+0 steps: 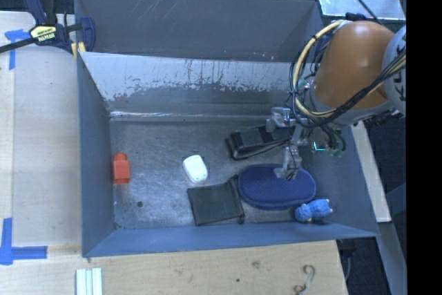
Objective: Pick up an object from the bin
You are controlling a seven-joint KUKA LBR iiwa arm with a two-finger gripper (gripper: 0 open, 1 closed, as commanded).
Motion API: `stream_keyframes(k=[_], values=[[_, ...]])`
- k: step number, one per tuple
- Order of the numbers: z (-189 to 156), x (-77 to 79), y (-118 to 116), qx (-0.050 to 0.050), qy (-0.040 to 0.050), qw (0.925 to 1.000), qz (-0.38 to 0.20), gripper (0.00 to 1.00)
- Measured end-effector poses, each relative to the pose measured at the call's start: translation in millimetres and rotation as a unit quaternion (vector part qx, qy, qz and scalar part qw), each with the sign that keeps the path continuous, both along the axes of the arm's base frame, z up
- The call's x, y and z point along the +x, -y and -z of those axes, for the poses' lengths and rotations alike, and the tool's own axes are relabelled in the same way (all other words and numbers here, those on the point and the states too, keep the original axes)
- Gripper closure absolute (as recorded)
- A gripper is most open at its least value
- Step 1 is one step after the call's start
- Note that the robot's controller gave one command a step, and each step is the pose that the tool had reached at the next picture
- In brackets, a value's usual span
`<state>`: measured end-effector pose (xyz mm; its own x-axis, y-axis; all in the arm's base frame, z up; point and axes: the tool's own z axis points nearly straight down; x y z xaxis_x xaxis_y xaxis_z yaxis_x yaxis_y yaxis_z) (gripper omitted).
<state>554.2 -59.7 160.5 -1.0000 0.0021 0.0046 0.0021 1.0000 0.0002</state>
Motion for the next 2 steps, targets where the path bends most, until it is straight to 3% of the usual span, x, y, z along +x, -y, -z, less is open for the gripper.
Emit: stream_keyframes(k=[1,2], values=[[91.3,48.8,8.0,0.0,0.0052,0.9966,0.083,0.0],[88.7,48.1,9.2,-0.001,0.0042,0.9967,0.082,1.0]])
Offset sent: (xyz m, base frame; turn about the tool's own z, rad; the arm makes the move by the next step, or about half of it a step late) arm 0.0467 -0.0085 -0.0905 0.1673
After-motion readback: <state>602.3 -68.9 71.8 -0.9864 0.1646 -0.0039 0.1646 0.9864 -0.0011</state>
